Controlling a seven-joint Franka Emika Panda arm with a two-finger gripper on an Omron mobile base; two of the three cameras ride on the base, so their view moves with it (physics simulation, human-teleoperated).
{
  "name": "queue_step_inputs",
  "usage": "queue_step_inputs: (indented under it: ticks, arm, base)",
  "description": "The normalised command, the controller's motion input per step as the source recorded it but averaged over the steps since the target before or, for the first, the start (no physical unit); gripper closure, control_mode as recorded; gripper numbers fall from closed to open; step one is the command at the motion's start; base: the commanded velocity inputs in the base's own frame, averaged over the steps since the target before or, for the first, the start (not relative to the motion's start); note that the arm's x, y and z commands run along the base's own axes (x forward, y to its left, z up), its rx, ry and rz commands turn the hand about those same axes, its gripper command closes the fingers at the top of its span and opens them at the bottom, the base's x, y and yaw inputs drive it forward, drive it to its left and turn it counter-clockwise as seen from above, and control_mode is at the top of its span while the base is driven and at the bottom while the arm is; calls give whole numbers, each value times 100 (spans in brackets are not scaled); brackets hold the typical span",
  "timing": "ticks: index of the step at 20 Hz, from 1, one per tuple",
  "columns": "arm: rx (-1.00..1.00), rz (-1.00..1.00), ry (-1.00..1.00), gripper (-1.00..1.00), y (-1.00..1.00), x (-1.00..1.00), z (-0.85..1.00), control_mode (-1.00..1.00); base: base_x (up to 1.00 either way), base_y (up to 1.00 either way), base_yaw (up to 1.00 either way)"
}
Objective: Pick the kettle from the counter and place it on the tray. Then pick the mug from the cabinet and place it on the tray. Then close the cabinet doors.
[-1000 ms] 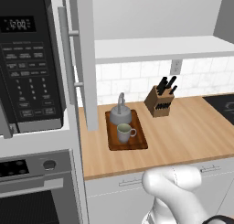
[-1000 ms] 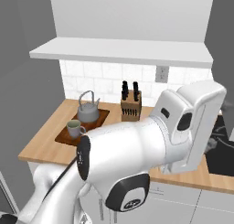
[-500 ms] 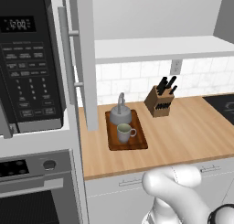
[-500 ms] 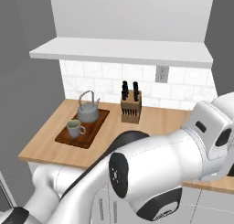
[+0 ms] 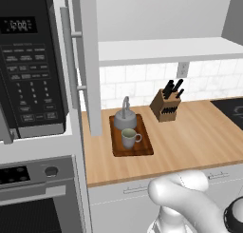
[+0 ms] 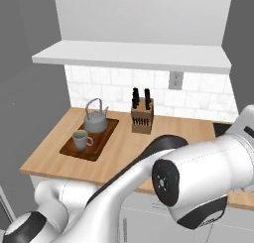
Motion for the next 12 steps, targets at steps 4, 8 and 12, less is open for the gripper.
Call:
queue_step_inputs:
  ticks: [4, 8, 12]
  arm:
    - [0, 3, 0, -100, -1, 28, 0, -100]
    - [0, 7, 0, -100, -8, 28, 0, -100]
    - [0, 8, 0, -100, -6, 23, 0, -100]
  base:
    - [0, 0, 0]
    - [0, 0, 0]
    - [0, 0, 0]
